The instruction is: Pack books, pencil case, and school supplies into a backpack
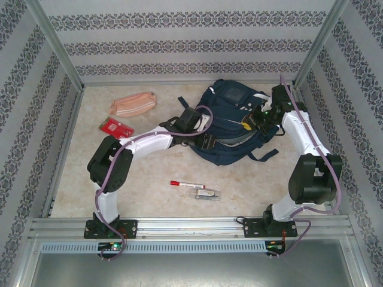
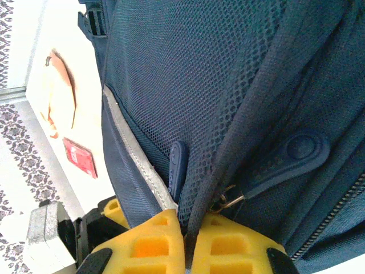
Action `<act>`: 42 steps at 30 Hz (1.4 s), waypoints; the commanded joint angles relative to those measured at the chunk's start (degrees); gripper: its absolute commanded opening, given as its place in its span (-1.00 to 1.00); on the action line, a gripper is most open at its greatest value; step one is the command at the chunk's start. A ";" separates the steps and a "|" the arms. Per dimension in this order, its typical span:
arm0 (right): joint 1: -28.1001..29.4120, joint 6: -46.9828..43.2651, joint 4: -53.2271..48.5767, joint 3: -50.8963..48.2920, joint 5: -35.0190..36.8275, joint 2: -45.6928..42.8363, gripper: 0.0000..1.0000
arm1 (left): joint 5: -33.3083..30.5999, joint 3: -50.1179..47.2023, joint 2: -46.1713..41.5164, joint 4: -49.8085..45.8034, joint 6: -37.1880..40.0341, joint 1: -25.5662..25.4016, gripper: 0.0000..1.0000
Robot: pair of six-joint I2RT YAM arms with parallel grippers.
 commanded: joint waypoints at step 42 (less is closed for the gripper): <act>4.89 10.27 -2.05 -7.00 22.05 -10.39 0.22 | 2.74 -2.99 -5.20 8.67 4.32 -5.29 -1.00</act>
